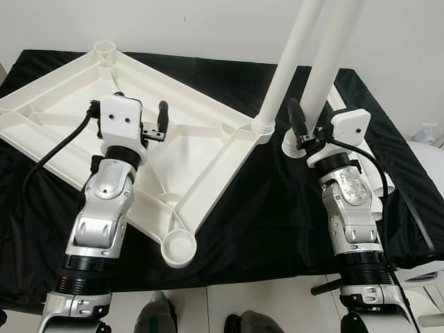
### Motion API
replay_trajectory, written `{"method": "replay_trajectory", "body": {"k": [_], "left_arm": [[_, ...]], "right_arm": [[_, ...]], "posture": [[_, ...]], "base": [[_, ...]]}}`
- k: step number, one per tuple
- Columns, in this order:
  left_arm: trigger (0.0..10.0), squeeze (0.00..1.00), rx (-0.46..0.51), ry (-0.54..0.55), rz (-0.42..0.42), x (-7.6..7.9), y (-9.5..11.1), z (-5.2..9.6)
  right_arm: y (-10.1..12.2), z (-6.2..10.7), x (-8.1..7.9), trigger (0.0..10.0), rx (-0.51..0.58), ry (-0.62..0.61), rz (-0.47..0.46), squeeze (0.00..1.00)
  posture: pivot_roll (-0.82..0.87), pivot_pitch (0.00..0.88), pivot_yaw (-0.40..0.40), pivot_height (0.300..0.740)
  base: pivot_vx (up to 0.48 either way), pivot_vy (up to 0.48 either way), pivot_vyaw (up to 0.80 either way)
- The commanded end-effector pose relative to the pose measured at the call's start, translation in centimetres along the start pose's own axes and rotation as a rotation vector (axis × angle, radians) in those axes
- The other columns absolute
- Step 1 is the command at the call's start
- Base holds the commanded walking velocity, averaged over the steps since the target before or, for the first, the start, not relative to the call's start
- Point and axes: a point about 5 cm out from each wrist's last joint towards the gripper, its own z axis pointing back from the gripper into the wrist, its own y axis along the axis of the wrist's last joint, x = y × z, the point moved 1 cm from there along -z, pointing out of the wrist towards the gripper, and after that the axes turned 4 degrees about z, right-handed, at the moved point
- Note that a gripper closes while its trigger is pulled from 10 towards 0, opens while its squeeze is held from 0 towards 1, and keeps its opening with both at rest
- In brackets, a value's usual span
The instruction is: Building children table
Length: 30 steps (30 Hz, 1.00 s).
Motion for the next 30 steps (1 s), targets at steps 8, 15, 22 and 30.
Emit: {"method": "replay_trajectory", "body": {"k": [8,15,22,30], "left_arm": [[10.0,0.0,-0.021,-0.065,0.03,1.5,-0.3,-0.1],[10.0,0.0,-0.021,-0.074,0.025,1.9,-0.3,-0.2],[10.0,0.0,-0.007,-0.068,0.036,1.8,0.0,-0.4],[10.0,0.0,-0.001,-0.071,0.03,1.4,0.2,-0.4]], "right_arm": [[0.7,-0.2,0.8,10.0,0.022,-0.017,0.011,0.0],[0.8,-0.2,0.8,10.0,0.021,-0.023,0.014,0.0],[0.8,-0.3,0.9,10.0,0.019,-0.027,0.016,0.0],[0.6,0.3,0.9,10.0,0.012,-0.043,0.019,0.0]], "posture": [[0.06,0.12,-0.082,0.74],[0.05,0.119,-0.077,0.74],[0.05,0.117,-0.064,0.74],[0.05,0.12,-0.043,0.74]], "base": [[0.0,0.0,0.0],[0.0,0.0,0.0],[0.0,0.0,0.0],[0.0,0.0,0.0]]}}
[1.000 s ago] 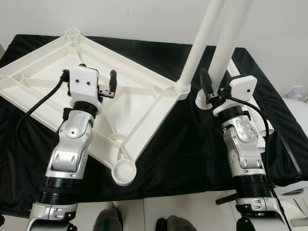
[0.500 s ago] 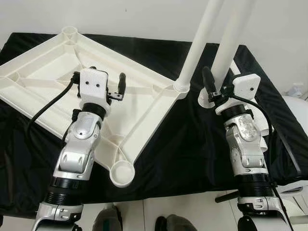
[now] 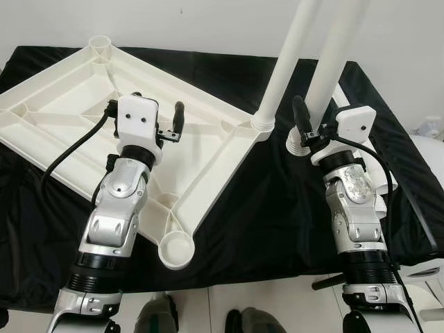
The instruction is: Building children table
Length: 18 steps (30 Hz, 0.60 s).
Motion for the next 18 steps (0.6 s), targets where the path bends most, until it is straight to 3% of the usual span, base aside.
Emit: {"method": "replay_trajectory", "body": {"k": [1,6,12,15,18], "left_arm": [[10.0,0.0,-0.011,-0.053,-0.004,0.2,0.0,0.0],[10.0,0.0,-0.033,-0.146,-0.041,0.6,-0.3,0.5],[10.0,0.0,-0.058,-0.325,-0.031,2.9,-0.7,0.9],[10.0,0.0,-0.132,-0.474,-0.056,4.8,-1.8,1.3],[10.0,0.0,-0.132,-0.474,-0.056,4.8,-1.8,1.3]], "right_arm": [[0.3,0.4,0.4,10.0,0.01,-0.023,0.007,0.0],[0.3,1.0,0.2,10.0,0.004,-0.039,0.003,0.0],[0.1,1.2,0.2,10.0,-0.002,-0.044,0.003,0.0],[0.2,1.0,0.3,10.0,0.002,-0.036,0.007,0.0],[0.2,1.0,0.3,10.0,0.002,-0.036,0.007,0.0]], "posture": [[0.05,0.126,-0.032,0.74],[0.05,0.132,-0.017,0.74],[0.06,0.131,-0.015,0.74],[0.06,0.127,-0.018,0.74],[0.06,0.127,-0.018,0.74]], "base": [[0.0,0.0,0.0],[0.0,0.0,0.0],[0.0,0.0,0.0],[0.0,0.0,0.0],[0.0,0.0,0.0]]}}
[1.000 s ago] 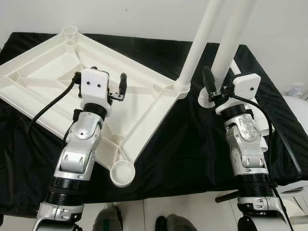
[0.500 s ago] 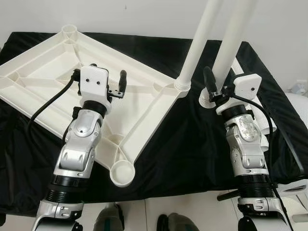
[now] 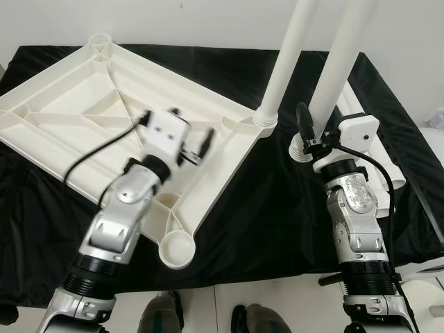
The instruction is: Building children table
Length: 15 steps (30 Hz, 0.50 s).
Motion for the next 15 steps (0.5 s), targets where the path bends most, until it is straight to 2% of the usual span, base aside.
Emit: {"method": "replay_trajectory", "body": {"k": [1,7,8,9,10,11,13,15], "left_arm": [[10.0,0.0,-0.042,-0.061,-0.008,0.7,-0.5,0.0],[10.0,0.0,-0.087,-0.158,-0.016,1.9,-1.1,0.2],[10.0,0.0,-0.136,-0.234,-0.014,2.7,-1.7,0.7],[10.0,0.0,-0.136,-0.234,-0.014,2.7,-1.7,0.7],[10.0,0.0,-0.181,-0.298,0.001,3.3,-2.2,1.2],[10.0,0.0,-0.181,-0.298,0.001,3.3,-2.2,1.2],[10.0,0.0,-0.259,-0.375,0.031,3.9,-2.9,1.9],[10.0,0.0,-0.285,-0.401,0.041,4.1,-3.1,2.1]], "right_arm": [[0.5,-0.2,0.3,10.0,0.02,-0.009,0.005,0.0],[0.7,-0.2,0.5,10.0,0.024,-0.015,0.014,0.0],[0.8,-0.2,0.8,10.0,0.026,-0.022,0.023,0.0],[0.8,-0.2,0.8,10.0,0.026,-0.022,0.023,0.0],[0.9,-0.1,1.1,10.0,0.027,-0.027,0.031,0.0],[0.9,-0.1,1.1,10.0,0.027,-0.027,0.031,0.0],[1.0,-0.1,1.4,10.0,0.028,-0.034,0.043,0.0],[1.0,-0.2,1.5,10.0,0.029,-0.033,0.046,0.0]], "posture": [[0.05,0.125,-0.015,0.74],[0.05,0.12,-0.011,0.74],[0.04,0.118,-0.012,0.74],[0.04,0.118,-0.012,0.74],[0.04,0.117,-0.011,0.74],[0.04,0.117,-0.011,0.74],[0.04,0.119,-0.014,0.74],[0.04,0.117,-0.015,0.74]], "base": [[0.0,0.0,0.0],[0.0,0.0,0.0],[0.0,0.0,0.0],[0.0,0.0,0.0],[0.0,0.0,0.0],[0.0,0.0,0.0],[0.0,0.0,0.0],[0.0,0.0,0.0]]}}
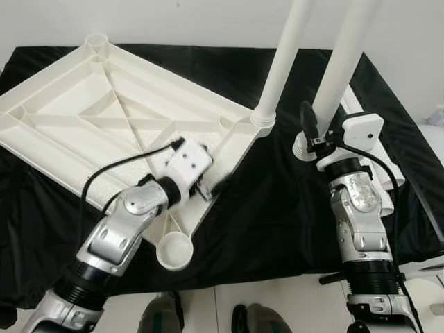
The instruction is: Building children table
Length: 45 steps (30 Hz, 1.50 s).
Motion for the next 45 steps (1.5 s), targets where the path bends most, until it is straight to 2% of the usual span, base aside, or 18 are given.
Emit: {"method": "replay_trajectory", "body": {"k": [1,8,13,15,18,19,20,21,22,26,27,28,29,30,37,43,44,45], "left_arm": [[10.0,0.0,-0.046,-0.069,0.025,0.8,-0.4,0.1],[10.0,0.0,-0.103,-0.132,0.059,1.5,-0.8,0.1],[10.0,0.0,-0.161,-0.107,0.086,1.2,-1.0,-0.1],[10.0,0.0,-0.216,-0.086,0.146,0.9,-1.2,-0.2],[10.0,0.0,-0.235,-0.078,0.163,0.7,-1.2,-0.2],[4.0,0.0,-0.249,-0.062,0.18,0.5,-1.2,-0.3],[4.0,0.0,-0.249,-0.062,0.18,0.5,-1.2,-0.3],[0.8,0.0,-0.284,-0.025,0.207,-0.1,-1.3,-0.4],[0.0,0.0,-0.292,-0.015,0.214,-0.2,-1.3,-0.5],[0.0,0.0,-0.314,-0.008,0.22,-0.4,-1.5,-0.5],[1.2,0.0,-0.319,-0.005,0.221,-0.5,-1.5,-0.6],[1.2,0.0,-0.319,-0.005,0.221,-0.5,-1.5,-0.6],[4.3,0.0,-0.324,-0.003,0.22,-0.5,-1.5,-0.6],[10.0,0.0,-0.327,0.001,0.216,-0.5,-1.5,-0.7],[10.0,0.0,-0.332,0.04,0.216,-0.8,-0.8,-1.5],[10.0,0.0,-0.285,0.117,0.257,-1.9,0.3,-2.5],[0.0,0.0,-0.28,0.11,0.251,-1.8,0.4,-2.5],[0.0,0.0,-0.28,0.11,0.251,-1.8,0.4,-2.5]], "right_arm": [[0.6,-0.2,0.5,10.0,0.021,-0.009,0.018,0.0],[0.7,-0.4,0.5,10.0,0.023,-0.003,0.019,0.0],[0.7,-0.4,0.4,10.0,0.025,-0.001,0.022,0.0],[0.7,-0.4,0.5,10.0,0.024,-0.003,0.024,0.0],[0.7,-0.4,0.5,10.0,0.024,-0.004,0.025,0.0],[0.7,-0.4,0.5,10.0,0.024,-0.005,0.025,0.0],[0.7,-0.4,0.5,10.0,0.024,-0.005,0.025,0.0],[0.7,-0.4,0.5,10.0,0.024,-0.007,0.024,0.0],[0.7,-0.4,0.5,10.0,0.024,-0.007,0.024,0.0],[0.7,-0.3,0.5,10.0,0.023,-0.008,0.024,0.0],[0.7,-0.3,0.5,10.0,0.023,-0.008,0.024,0.0],[0.7,-0.3,0.5,10.0,0.023,-0.008,0.024,0.0],[0.7,-0.3,0.5,10.0,0.022,-0.009,0.025,0.0],[0.7,-0.2,0.5,10.0,0.021,-0.011,0.025,0.0],[0.7,-0.2,0.5,10.0,0.022,-0.015,0.025,0.0],[0.8,-0.2,0.4,10.0,0.025,-0.014,0.023,0.0],[0.8,-0.2,0.3,10.0,0.026,-0.013,0.023,0.0],[0.8,-0.2,0.3,10.0,0.026,-0.013,0.023,0.0]], "posture": [[0.04,0.117,-0.015,0.74],[0.04,0.117,-0.017,0.74],[0.04,0.116,-0.015,0.74],[0.04,0.118,-0.013,0.74],[0.04,0.118,-0.012,0.74],[0.04,0.12,-0.01,0.74],[0.04,0.12,-0.01,0.74],[0.04,0.12,-0.01,0.74],[0.04,0.12,-0.009,0.74],[0.04,0.12,-0.008,0.74],[0.04,0.12,-0.008,0.74],[0.04,0.12,-0.008,0.74],[0.04,0.12,-0.005,0.74],[0.04,0.12,-0.005,0.74],[0.04,0.119,-0.005,0.74],[0.03,0.114,-0.004,0.74],[0.03,0.112,-0.002,0.74],[0.03,0.112,-0.002,0.74]], "base": [[0.0,0.0,0.0],[0.0,0.0,0.0],[0.0,0.0,0.0],[0.0,0.0,0.0],[0.0,0.0,0.0],[0.0,0.0,0.0],[0.0,0.0,0.0],[0.0,0.0,0.0],[0.0,0.0,0.0],[0.0,0.0,0.0],[0.0,0.0,0.0],[0.0,0.0,0.0],[0.0,0.0,0.0],[0.0,0.0,0.0],[0.0,0.0,0.0],[0.0,0.0,0.0],[0.0,0.0,0.0],[0.0,0.0,0.0]]}}
